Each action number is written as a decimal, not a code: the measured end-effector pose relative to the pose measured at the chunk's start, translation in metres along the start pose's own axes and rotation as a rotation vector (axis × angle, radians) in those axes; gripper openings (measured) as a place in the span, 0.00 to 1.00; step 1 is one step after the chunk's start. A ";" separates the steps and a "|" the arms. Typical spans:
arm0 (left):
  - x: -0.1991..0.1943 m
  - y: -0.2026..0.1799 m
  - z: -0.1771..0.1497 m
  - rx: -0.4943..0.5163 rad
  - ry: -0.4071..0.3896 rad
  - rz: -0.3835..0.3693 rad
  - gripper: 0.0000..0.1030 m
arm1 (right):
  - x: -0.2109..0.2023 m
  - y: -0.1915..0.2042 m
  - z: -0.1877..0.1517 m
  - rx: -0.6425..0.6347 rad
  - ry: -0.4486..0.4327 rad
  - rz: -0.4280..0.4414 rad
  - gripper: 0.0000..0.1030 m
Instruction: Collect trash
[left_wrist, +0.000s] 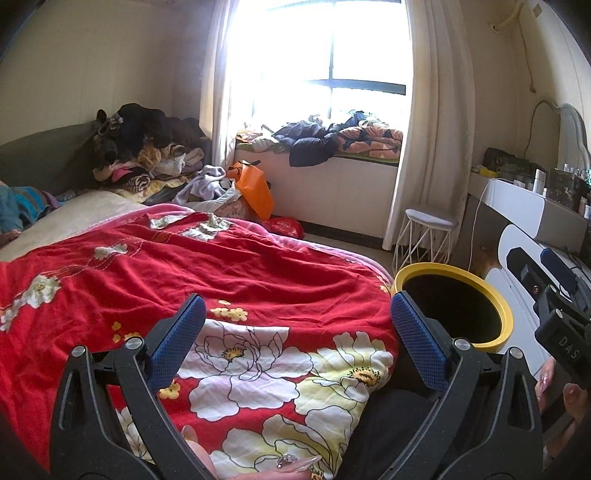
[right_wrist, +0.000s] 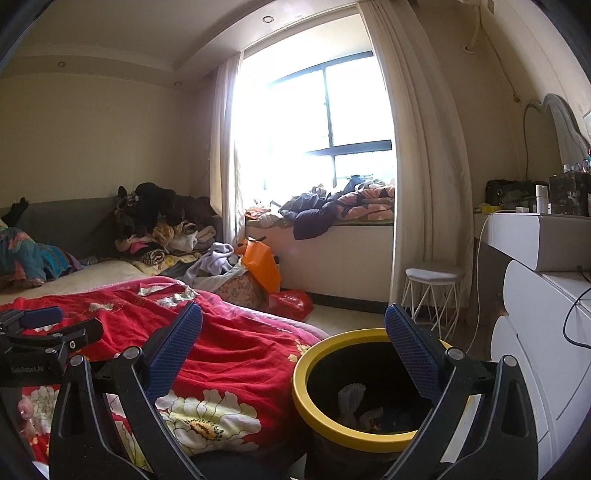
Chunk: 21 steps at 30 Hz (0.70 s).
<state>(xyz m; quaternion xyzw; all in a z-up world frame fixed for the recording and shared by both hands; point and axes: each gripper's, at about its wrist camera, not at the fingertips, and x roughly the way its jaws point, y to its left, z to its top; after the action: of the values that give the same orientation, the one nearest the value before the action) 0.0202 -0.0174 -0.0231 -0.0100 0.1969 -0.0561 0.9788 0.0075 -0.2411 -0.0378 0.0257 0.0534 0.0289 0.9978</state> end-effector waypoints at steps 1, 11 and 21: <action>0.000 0.000 0.000 0.000 -0.001 0.001 0.90 | 0.000 -0.001 0.000 0.001 0.001 0.001 0.94; 0.000 0.000 0.000 0.002 0.000 -0.003 0.90 | -0.001 -0.003 0.001 0.006 -0.004 -0.003 0.94; 0.000 0.000 -0.001 0.002 -0.001 -0.004 0.90 | -0.003 -0.005 0.005 -0.001 -0.010 0.002 0.94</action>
<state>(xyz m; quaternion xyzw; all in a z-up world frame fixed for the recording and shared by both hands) 0.0197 -0.0178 -0.0240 -0.0096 0.1962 -0.0581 0.9788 0.0049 -0.2462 -0.0331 0.0252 0.0484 0.0297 0.9981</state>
